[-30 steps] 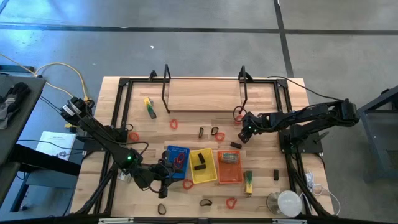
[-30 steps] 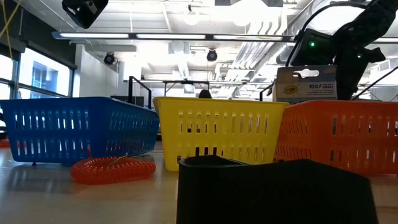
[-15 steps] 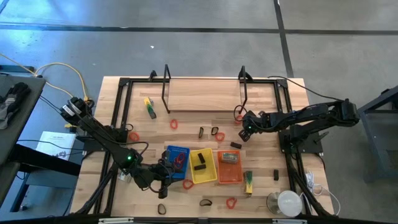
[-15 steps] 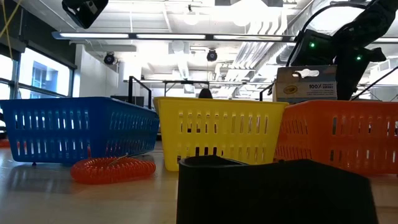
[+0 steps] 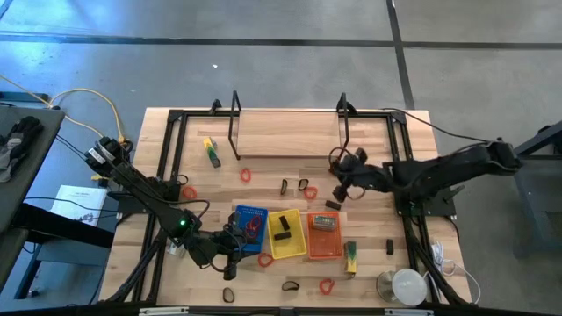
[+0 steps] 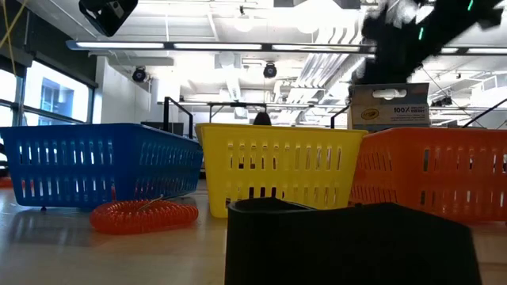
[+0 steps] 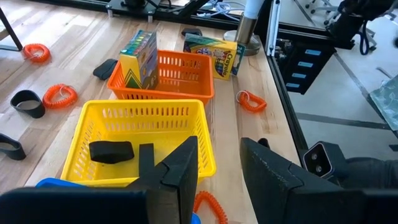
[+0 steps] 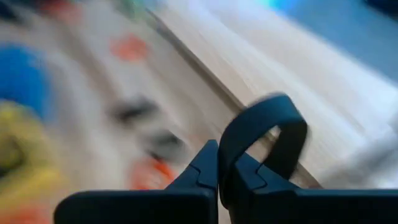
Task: Pick & Place Office Desk Supplies
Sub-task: Put the black rubber band into the yellow basket
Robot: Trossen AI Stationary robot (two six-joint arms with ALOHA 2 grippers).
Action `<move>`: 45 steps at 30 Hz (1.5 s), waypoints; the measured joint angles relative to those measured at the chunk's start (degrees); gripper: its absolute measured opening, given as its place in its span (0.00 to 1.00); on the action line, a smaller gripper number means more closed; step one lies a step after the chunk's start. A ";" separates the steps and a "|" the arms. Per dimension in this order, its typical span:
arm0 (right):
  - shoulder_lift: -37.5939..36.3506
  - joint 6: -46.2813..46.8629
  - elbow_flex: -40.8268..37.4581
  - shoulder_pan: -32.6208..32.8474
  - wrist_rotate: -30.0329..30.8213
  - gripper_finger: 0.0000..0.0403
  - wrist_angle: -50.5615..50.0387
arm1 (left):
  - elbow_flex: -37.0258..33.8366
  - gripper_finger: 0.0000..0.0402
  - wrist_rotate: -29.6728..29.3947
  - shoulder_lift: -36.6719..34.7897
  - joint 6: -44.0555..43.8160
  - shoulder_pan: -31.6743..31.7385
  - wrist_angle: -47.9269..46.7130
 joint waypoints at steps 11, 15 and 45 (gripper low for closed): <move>5.80 -1.39 2.87 16.43 -4.45 0.01 25.76 | 0.00 0.29 0.02 0.00 0.00 -0.02 -0.02; 13.52 -1.00 2.93 19.69 -6.08 0.01 34.46 | 0.00 0.29 0.02 0.00 0.00 -0.25 -0.04; 34.62 -5.26 16.40 20.21 -15.70 0.55 29.96 | 0.00 0.29 0.02 0.00 0.70 -1.60 -0.94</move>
